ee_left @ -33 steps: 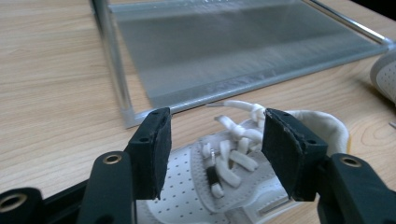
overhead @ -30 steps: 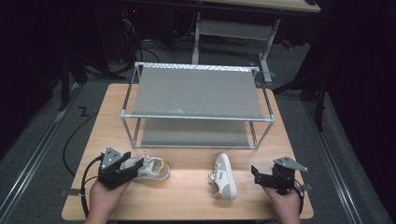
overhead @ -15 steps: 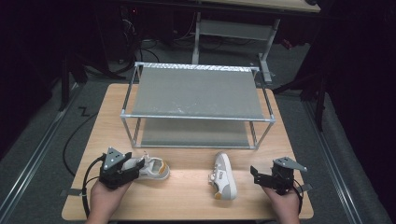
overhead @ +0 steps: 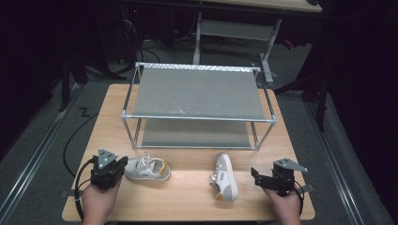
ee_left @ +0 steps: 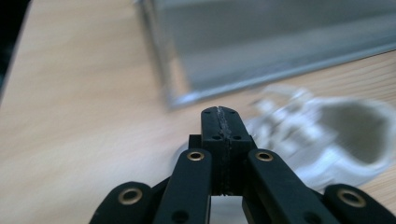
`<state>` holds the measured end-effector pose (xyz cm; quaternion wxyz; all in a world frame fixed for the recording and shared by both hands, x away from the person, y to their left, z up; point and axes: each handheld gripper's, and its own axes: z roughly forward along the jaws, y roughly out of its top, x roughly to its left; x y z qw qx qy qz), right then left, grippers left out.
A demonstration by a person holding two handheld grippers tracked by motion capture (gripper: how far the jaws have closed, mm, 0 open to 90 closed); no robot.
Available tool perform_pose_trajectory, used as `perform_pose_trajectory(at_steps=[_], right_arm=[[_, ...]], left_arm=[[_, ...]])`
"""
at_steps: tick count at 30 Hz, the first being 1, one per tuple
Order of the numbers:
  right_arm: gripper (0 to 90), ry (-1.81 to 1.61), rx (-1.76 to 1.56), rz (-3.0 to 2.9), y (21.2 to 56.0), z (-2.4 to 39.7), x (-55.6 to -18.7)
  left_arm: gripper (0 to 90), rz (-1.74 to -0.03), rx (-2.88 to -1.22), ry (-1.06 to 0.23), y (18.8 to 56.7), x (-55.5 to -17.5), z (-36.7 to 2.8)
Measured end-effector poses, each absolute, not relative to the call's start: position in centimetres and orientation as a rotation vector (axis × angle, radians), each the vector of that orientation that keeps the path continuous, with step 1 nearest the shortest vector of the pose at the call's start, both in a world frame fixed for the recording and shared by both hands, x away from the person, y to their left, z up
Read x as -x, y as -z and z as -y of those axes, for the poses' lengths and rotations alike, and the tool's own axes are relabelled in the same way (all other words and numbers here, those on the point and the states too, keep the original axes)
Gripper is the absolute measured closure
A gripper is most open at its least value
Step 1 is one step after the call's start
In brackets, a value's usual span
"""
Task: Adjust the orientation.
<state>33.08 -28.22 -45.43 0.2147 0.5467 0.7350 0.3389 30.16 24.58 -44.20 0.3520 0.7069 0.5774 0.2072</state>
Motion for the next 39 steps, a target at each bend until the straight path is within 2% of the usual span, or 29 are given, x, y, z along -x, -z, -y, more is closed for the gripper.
perform_pose_trajectory(at_steps=[1,3,8,13,18,23,28,30,39], right_arm=[[5.4,-0.953,-1.513,-2.039,45.5,28.3,-33.0],[5.4,-0.958,-1.501,-2.054,45.5,28.1,-33.0],[5.9,-0.965,-1.501,-2.055,45.4,27.8,-33.3],[6.0,-0.962,-1.480,-2.080,45.5,27.6,-33.1],[6.3,-0.965,-1.496,-2.075,45.6,27.9,-33.1],[6.9,-0.967,-1.496,-2.074,45.6,28.1,-33.0],[7.1,-0.975,-1.491,-2.086,45.6,27.8,-33.0],[7.1,-0.975,-1.484,-2.090,45.6,27.7,-33.0],[8.2,-0.988,-1.494,-2.093,45.6,27.5,-33.1]], left_arm=[[90.0,-1.541,-1.899,-0.557,45.3,-28.9,-24.7],[90.0,-1.595,-1.949,-0.457,46.9,-28.4,-24.8],[89.9,-1.677,-1.906,-0.470,48.1,-30.5,-24.8],[89.9,-1.622,-1.920,-0.461,48.7,-34.0,-23.8],[89.9,-1.550,-1.953,-0.450,48.8,-35.4,-21.8],[89.9,-1.509,-1.963,-0.468,48.2,-34.0,-23.3],[89.9,-1.489,-1.978,-0.504,48.1,-30.5,-25.6],[89.9,-1.519,-1.959,-0.465,48.3,-29.3,-25.9],[90.0,-1.425,-2.010,-0.431,48.4,-29.3,-22.5]])
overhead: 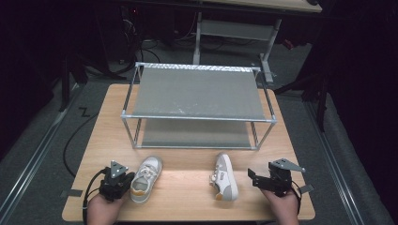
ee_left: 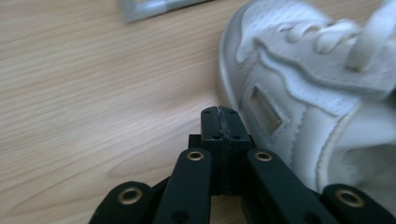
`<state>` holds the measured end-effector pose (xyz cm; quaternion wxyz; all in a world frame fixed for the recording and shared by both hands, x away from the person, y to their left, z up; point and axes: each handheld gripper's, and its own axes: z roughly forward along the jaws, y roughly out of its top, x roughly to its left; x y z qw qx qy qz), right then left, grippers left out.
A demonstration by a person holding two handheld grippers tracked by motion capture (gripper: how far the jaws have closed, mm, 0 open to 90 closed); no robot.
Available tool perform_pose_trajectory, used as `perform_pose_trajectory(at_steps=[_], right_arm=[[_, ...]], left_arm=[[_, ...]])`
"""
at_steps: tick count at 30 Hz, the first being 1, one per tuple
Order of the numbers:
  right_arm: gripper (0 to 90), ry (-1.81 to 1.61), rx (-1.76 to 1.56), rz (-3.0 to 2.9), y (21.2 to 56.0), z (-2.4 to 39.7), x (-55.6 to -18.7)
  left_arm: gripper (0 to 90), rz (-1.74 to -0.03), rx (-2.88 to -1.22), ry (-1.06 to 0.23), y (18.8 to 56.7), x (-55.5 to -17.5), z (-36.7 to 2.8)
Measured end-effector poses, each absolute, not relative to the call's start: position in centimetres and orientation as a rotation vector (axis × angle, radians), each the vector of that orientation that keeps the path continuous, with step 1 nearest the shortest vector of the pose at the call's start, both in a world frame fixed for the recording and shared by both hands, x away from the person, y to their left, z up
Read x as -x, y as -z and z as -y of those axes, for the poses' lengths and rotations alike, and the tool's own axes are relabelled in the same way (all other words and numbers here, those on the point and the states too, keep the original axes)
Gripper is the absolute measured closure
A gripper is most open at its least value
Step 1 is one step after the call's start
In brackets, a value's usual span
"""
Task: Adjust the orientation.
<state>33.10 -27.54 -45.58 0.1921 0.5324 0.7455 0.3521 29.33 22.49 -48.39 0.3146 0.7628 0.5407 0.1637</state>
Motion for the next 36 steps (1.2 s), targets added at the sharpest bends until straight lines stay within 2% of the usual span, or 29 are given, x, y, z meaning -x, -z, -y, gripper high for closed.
perform_pose_trajectory(at_steps=[9,15,16,17,18,20,22,25,30,33,34,35,36], right_arm=[[8.3,-1.036,-1.490,-2.122,45.7,27.4,-33.2],[18.6,-1.054,-1.464,-2.134,45.4,27.1,-32.9],[26.2,-1.056,-1.460,-2.140,45.4,27.2,-32.8],[26.2,-1.056,-1.460,-2.140,45.4,27.2,-32.8],[55.8,-1.098,-1.440,-2.133,45.1,27.4,-32.4],[77.1,-1.193,-1.433,-2.153,44.7,27.6,-32.1],[89.9,-1.231,-1.392,-2.166,44.2,27.3,-31.8],[90.0,-1.225,-1.255,-2.191,43.0,25.7,-31.0],[90.0,-1.216,-1.088,-2.269,42.5,21.3,-29.8],[90.0,-1.117,-1.075,-2.315,43.2,19.8,-29.7],[90.0,-1.116,-1.076,-2.309,43.4,19.9,-29.8],[90.0,-1.114,-1.113,-2.300,43.3,20.3,-29.9],[90.0,-1.087,-1.154,-2.281,43.3,20.7,-30.1]], left_arm=[[90.0,-1.374,-2.027,-0.388,48.4,-29.8,-18.8],[90.0,-1.291,-2.047,-0.322,48.3,-30.1,-14.1],[90.0,-1.261,-2.052,-0.312,48.4,-29.9,-13.4],[90.0,-1.261,-2.052,-0.312,48.4,-29.9,-13.4],[90.0,-1.220,-2.067,-0.326,48.4,-29.5,-12.4],[89.9,-1.178,-2.083,-0.341,48.3,-29.2,-12.5],[89.6,-1.164,-2.079,-0.346,48.2,-29.1,-13.2],[82.3,-1.211,-2.013,-0.327,48.0,-29.5,-14.9],[79.5,-1.241,-1.956,-0.334,47.8,-29.9,-16.1],[81.3,-1.220,-1.974,-0.347,47.7,-29.8,-15.8],[83.4,-1.209,-1.983,-0.342,47.7,-29.8,-15.6],[89.3,-1.187,-1.999,-0.326,47.7,-29.8,-15.5],[89.8,-1.169,-2.018,-0.331,47.6,-29.8,-15.3]])
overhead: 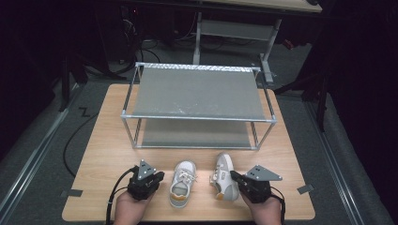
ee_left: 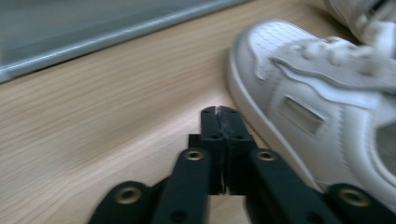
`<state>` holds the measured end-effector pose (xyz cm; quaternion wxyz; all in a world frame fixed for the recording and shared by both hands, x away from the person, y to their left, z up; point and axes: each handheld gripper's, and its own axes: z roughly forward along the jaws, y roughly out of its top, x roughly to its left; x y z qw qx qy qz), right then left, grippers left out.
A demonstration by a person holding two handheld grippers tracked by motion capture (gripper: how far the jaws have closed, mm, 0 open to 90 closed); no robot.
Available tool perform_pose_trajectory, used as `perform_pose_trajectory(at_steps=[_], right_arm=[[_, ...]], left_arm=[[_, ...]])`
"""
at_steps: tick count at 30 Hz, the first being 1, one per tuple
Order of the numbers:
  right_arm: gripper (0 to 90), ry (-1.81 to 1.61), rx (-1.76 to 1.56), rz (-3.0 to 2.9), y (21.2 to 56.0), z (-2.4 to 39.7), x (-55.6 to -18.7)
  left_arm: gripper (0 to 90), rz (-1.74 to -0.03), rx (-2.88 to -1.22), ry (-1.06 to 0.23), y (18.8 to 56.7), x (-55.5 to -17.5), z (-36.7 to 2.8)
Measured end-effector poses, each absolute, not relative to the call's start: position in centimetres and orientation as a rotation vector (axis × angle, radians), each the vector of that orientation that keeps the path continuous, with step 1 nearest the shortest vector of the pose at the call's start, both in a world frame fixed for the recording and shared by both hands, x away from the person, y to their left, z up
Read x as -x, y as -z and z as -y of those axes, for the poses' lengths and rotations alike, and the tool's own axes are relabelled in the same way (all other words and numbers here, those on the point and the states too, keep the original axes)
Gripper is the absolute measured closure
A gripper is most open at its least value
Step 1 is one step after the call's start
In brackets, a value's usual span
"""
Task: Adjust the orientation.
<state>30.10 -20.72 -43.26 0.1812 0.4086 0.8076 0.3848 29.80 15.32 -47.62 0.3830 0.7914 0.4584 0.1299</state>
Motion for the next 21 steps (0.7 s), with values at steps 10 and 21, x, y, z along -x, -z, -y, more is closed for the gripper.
perform_pose_trajectory(at_steps=[10,21], right_arm=[[90.0,-1.015,-1.332,-2.106,43.4,26.5,-30.9],[90.0,-1.030,-1.003,-2.296,43.2,19.6,-29.2]], left_arm=[[89.6,-1.146,-2.057,-0.347,47.8,-29.7,-14.7],[87.9,-1.158,-2.047,-0.338,48.0,-29.7,-14.6]])
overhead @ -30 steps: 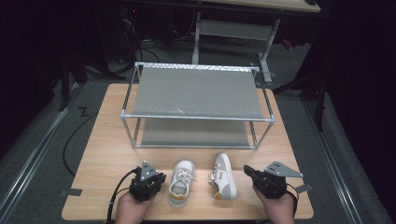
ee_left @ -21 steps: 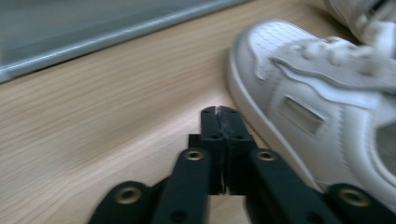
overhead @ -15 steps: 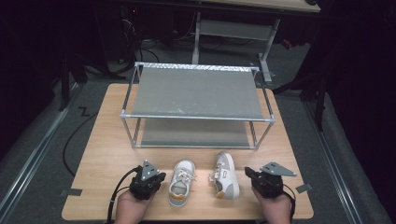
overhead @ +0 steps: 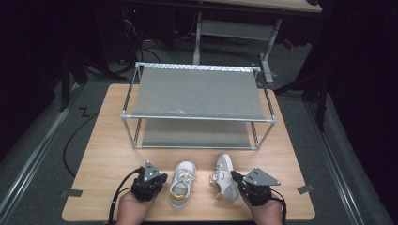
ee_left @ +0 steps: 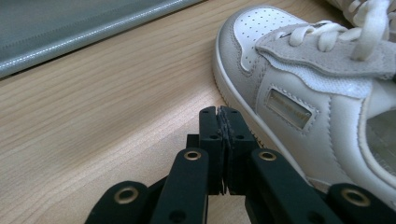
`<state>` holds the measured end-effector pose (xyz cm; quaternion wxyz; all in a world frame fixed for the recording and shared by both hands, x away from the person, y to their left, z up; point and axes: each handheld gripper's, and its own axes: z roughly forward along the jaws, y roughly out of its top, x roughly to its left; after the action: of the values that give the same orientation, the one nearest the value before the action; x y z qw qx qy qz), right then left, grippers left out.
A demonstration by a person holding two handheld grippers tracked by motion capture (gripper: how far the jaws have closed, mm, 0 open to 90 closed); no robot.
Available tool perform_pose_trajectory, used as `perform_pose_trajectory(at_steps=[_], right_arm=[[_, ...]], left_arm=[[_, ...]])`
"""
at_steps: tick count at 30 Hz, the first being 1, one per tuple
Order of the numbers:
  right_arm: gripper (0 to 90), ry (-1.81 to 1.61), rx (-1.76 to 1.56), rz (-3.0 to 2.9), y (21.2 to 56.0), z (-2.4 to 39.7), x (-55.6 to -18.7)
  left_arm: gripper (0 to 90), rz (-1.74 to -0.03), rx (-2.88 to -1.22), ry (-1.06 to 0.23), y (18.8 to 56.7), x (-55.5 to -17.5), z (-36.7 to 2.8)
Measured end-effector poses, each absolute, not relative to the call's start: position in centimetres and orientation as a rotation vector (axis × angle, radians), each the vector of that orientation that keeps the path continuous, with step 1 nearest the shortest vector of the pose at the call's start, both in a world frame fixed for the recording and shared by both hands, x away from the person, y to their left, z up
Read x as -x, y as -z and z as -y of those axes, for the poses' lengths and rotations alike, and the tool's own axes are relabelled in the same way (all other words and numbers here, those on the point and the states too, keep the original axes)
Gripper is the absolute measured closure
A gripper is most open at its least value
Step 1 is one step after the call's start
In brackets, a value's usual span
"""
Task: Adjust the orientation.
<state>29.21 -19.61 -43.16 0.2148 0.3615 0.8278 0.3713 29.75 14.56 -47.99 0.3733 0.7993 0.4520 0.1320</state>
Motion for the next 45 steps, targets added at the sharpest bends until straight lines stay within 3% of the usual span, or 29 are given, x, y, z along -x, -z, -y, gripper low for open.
perform_pose_trajectory(at_steps=[15,36,45], right_arm=[[90.0,-0.998,-1.431,-2.100,45.1,28.4,-31.9],[90.0,-1.036,-1.358,-2.185,45.3,27.0,-31.5],[90.0,-1.017,-1.367,-2.204,45.8,26.5,-31.8]], left_arm=[[88.3,-1.166,-2.106,-0.282,49.0,-29.7,-13.9],[89.6,-1.095,-2.132,-0.202,48.7,-27.9,-11.0],[89.7,-1.104,-2.090,-0.177,48.9,-29.4,-8.7]])
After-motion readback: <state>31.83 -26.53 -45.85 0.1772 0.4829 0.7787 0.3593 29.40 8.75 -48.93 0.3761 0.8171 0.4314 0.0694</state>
